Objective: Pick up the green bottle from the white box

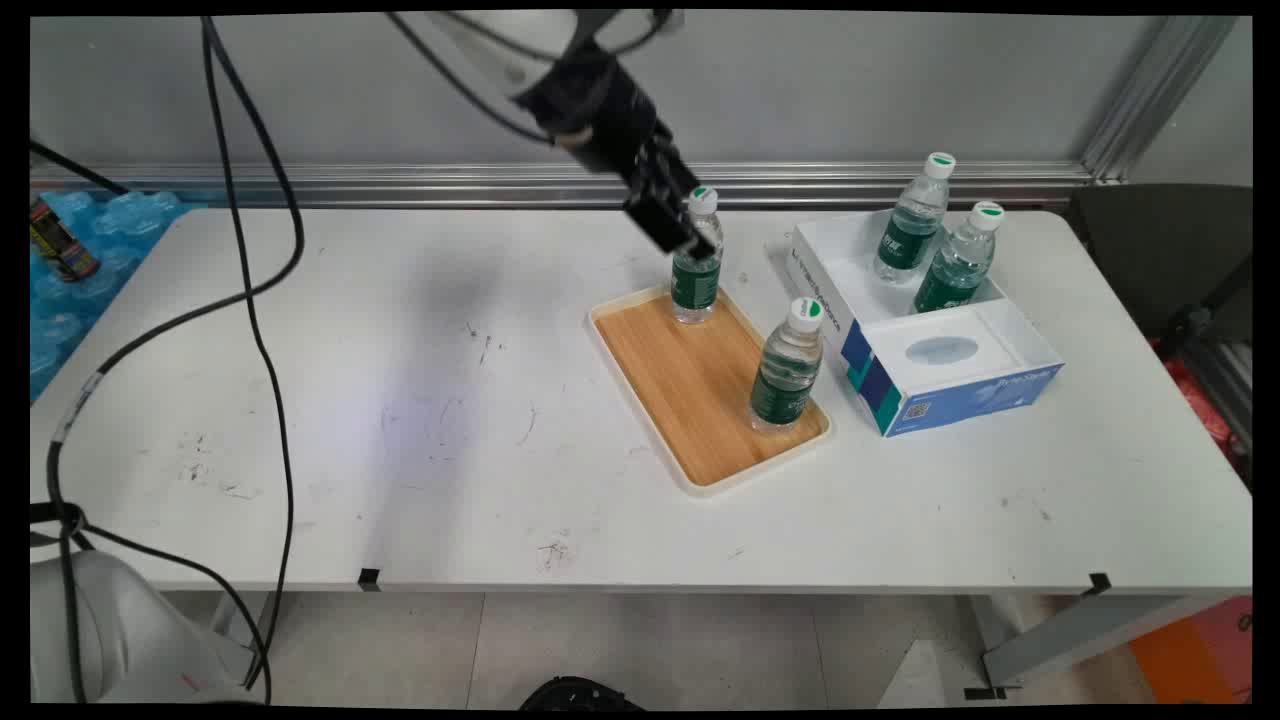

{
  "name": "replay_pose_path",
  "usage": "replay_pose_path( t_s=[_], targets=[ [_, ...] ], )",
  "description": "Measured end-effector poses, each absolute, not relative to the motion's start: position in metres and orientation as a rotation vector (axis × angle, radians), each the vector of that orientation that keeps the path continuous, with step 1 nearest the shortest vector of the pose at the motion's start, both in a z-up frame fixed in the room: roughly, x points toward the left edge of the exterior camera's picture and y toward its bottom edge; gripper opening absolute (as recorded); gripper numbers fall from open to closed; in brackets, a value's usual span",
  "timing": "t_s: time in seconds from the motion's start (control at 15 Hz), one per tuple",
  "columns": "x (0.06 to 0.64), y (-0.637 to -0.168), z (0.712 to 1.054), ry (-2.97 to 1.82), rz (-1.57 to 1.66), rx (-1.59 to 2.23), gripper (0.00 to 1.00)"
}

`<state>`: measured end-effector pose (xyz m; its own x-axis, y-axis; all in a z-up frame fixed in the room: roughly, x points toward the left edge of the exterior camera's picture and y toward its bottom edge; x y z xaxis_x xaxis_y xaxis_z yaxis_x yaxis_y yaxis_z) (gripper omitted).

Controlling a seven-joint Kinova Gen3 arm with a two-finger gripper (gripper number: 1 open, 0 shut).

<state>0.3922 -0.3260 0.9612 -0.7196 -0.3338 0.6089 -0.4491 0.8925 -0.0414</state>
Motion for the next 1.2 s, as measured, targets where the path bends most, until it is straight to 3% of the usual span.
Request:
replay_pose_path(
  t_s=[0.6, 1.2],
  targets=[
    [0.373, -0.39, 0.996, -2.335, 0.348, 0.674, 1.0],
    [0.312, -0.489, 0.962, -2.307, 0.385, 0.621, 1.0]
  ],
)
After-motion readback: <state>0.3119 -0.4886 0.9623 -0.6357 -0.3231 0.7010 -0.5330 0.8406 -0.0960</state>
